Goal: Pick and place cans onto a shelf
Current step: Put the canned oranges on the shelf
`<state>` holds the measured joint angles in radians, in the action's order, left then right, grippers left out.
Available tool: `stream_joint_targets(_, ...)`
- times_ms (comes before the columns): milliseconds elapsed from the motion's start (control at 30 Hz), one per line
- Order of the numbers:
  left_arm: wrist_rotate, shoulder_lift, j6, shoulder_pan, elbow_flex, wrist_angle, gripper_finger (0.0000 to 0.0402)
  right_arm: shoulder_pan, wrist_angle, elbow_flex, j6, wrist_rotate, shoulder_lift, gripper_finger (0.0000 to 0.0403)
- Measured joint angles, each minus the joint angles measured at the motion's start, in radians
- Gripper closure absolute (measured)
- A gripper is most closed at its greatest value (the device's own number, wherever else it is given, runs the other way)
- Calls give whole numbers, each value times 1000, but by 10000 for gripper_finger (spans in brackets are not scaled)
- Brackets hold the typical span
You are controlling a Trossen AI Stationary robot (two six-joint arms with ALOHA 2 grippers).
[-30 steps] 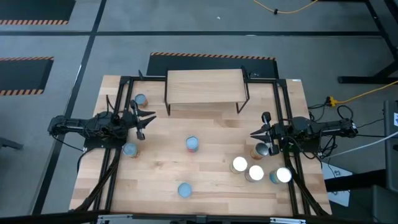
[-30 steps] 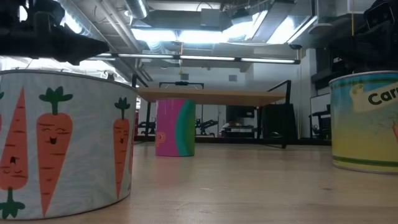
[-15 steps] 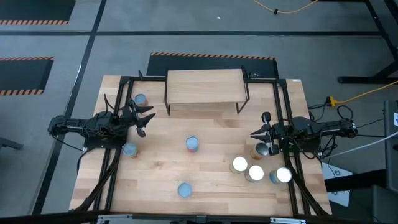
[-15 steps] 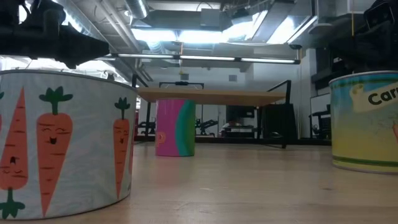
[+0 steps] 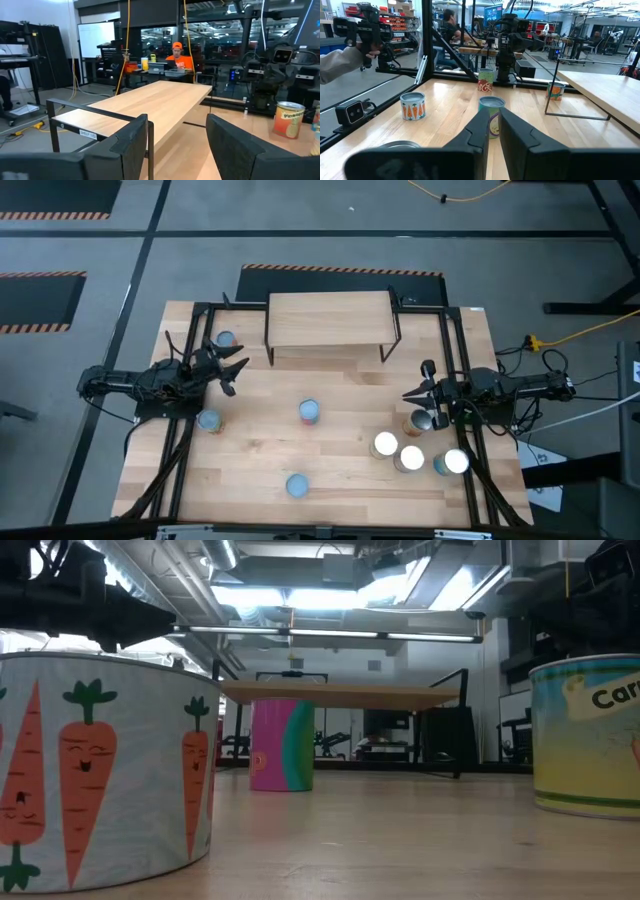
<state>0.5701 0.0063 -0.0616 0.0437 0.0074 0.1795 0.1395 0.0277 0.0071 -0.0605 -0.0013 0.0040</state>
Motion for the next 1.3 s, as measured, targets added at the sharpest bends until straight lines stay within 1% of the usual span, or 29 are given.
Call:
stream_joint_targets(167,-1,0,8,0,0,0,206,0,0,0,0,0,0,357)
stream_joint_targets(367,-38,0,7,0,0,1,208,0,0,0,0,0,0,357)
stream_joint_targets(500,-39,0,7,0,0,6,208,0,0,0,0,0,0,357)
stream_joint_targets(833,-38,0,7,0,0,125,209,0,0,0,0,0,0,357)
stream_joint_targets(1033,-34,2,7,-1,23,131,209,0,0,0,0,0,0,357)
stream_joint_targets(1167,-32,36,7,-1,54,129,209,0,0,0,0,0,0,357)
stream_joint_targets(1300,-29,113,6,-1,98,129,209,0,1,0,0,0,1,357)
